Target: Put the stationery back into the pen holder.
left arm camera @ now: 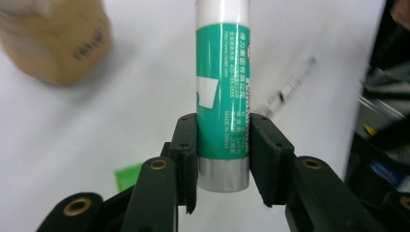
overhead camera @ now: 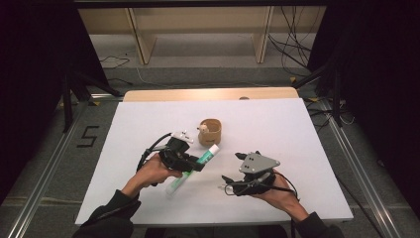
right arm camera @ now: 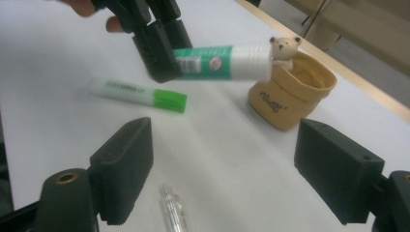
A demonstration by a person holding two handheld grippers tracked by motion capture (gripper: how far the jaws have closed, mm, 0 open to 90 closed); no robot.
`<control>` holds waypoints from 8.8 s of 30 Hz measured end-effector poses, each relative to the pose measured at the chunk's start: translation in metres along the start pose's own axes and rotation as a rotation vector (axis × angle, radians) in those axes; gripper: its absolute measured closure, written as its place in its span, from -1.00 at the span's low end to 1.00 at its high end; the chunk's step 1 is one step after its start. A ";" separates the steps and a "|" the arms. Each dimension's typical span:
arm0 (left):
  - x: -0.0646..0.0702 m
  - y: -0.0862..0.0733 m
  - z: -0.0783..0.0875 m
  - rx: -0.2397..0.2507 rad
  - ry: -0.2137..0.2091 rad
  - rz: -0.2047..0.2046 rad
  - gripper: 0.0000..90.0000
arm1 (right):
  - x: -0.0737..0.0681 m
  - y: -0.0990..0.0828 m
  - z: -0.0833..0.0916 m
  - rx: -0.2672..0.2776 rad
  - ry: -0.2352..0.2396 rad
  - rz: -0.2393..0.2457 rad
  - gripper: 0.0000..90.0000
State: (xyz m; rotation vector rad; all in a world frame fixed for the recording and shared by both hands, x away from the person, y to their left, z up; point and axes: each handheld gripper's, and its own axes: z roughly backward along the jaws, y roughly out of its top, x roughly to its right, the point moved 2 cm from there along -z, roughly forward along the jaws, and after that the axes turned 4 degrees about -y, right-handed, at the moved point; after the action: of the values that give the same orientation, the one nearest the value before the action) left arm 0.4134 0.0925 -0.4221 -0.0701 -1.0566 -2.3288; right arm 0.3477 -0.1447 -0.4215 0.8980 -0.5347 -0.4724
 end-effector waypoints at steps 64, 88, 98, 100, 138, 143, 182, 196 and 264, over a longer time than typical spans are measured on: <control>-0.036 0.076 -0.092 0.409 0.612 0.245 0.45 | 0.014 -0.028 0.022 0.048 0.041 -0.181 -0.52; -0.030 0.078 -0.090 0.436 0.611 0.219 0.46 | 0.068 -0.003 0.007 0.092 -0.023 -0.391 -0.50; -0.016 0.080 -0.077 0.476 0.569 0.193 0.46 | 0.132 0.040 -0.047 0.076 0.017 -0.660 -0.37; -0.013 0.080 -0.075 0.477 0.559 0.186 0.46 | 0.139 0.043 -0.060 0.054 0.026 -0.697 -0.33; 0.001 0.013 0.010 0.361 0.362 0.149 -0.48 | 0.141 0.068 -0.123 0.106 -0.007 -0.775 0.46; 0.001 -0.011 0.028 0.337 0.375 0.135 -0.50 | 0.137 0.065 -0.133 0.085 -0.064 -0.730 0.46; -0.004 -0.056 0.027 0.146 0.383 0.155 -0.59 | 0.108 0.030 -0.050 0.061 -0.010 -0.564 -0.53; -0.004 -0.058 0.025 0.080 0.381 0.140 -0.58 | 0.081 -0.006 -0.015 0.043 -0.001 -0.538 -0.57; -0.009 -0.063 -0.020 -0.458 0.276 0.110 0.45 | 0.052 -0.038 0.001 -0.027 0.052 -0.504 -0.58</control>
State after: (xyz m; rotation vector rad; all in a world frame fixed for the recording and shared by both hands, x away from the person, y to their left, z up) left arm 0.3918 0.1152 -0.4808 0.0175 -0.3664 -2.3504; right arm 0.3808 -0.1962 -0.4402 1.0167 -0.2480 -0.9075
